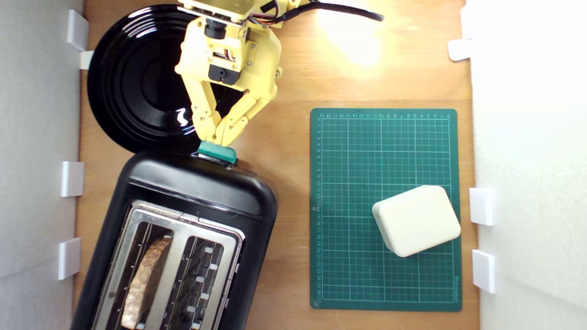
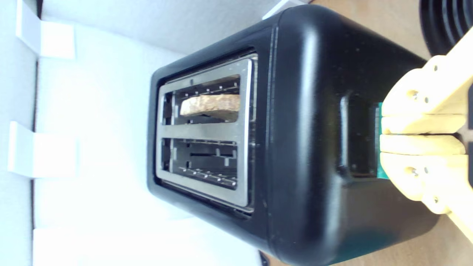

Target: Start toaster

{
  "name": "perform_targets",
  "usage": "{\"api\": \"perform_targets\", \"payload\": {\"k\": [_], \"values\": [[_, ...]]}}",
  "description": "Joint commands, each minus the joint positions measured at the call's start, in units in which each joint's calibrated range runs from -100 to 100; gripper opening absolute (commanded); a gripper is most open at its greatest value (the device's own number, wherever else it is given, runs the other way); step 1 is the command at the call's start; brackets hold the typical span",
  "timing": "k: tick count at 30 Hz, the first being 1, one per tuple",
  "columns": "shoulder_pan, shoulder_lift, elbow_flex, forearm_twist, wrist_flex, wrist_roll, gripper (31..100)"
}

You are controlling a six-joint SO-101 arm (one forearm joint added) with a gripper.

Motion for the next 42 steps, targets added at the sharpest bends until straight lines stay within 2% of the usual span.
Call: {"api": "perform_targets", "payload": {"k": [1, 15, 26, 42], "values": [[0.0, 1.2, -3.7, -0.4, -5.3, 0.2, 31.4], [0.7, 6.1, -4.4, -0.3, -5.3, 0.3, 31.4], [2.9, 10.5, -4.0, -0.4, -5.2, 0.1, 31.4], [2.9, 11.0, 3.1, -0.3, -5.3, 0.2, 31.4]]}}
